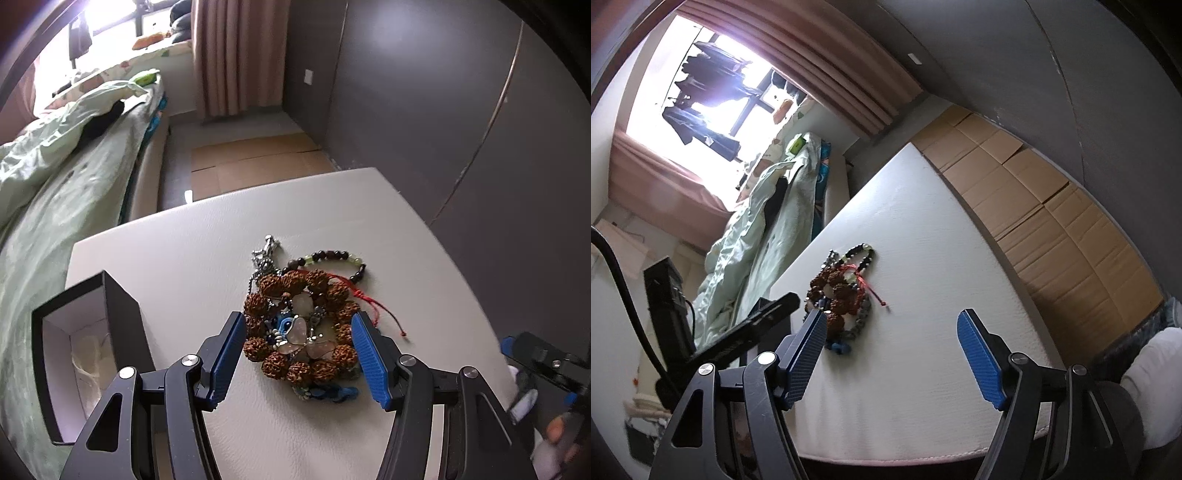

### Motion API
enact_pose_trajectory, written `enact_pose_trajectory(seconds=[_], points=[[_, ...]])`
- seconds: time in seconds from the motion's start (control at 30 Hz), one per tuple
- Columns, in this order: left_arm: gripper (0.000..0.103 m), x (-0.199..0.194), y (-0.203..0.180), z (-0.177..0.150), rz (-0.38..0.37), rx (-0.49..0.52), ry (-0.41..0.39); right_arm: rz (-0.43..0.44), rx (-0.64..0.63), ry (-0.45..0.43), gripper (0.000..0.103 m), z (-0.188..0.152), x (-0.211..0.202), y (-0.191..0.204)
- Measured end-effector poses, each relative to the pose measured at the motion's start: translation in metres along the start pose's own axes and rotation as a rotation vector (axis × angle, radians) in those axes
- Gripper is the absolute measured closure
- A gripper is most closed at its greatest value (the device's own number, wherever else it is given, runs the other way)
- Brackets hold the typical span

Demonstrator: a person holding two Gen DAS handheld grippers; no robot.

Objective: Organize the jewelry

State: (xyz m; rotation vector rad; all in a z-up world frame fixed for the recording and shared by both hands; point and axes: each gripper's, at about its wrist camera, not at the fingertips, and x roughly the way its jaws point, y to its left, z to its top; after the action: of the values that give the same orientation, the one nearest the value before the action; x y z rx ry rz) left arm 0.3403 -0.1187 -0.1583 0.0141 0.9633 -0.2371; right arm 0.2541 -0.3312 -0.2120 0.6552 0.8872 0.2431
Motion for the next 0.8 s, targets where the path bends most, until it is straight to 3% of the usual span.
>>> enact_pose_trajectory(seconds=[0.37, 0.5, 0.6, 0.8], points=[[0.048, 0.025, -0.004, -0.004, 0.094, 0.013, 0.018, -0.007, 0.018, 0.01, 0.029, -0.001, 0.003, -0.014], [0.055, 0.029, -0.006, -0.003, 0.13, 0.027, 0.015, -0.002, 0.011, 0.017, 0.029, -0.001, 0.006, -0.011], [0.079, 0.03, -0.007, -0.004, 0.103, 0.033, 0.025, 0.003, -0.002, 0.022, 0.029, -0.002, 0.008, -0.007], [0.08, 0.023, -0.004, -0.004, 0.057, 0.025, 0.021, 0.014, -0.021, 0.033, 0.032, -0.003, 0.014, 0.002]])
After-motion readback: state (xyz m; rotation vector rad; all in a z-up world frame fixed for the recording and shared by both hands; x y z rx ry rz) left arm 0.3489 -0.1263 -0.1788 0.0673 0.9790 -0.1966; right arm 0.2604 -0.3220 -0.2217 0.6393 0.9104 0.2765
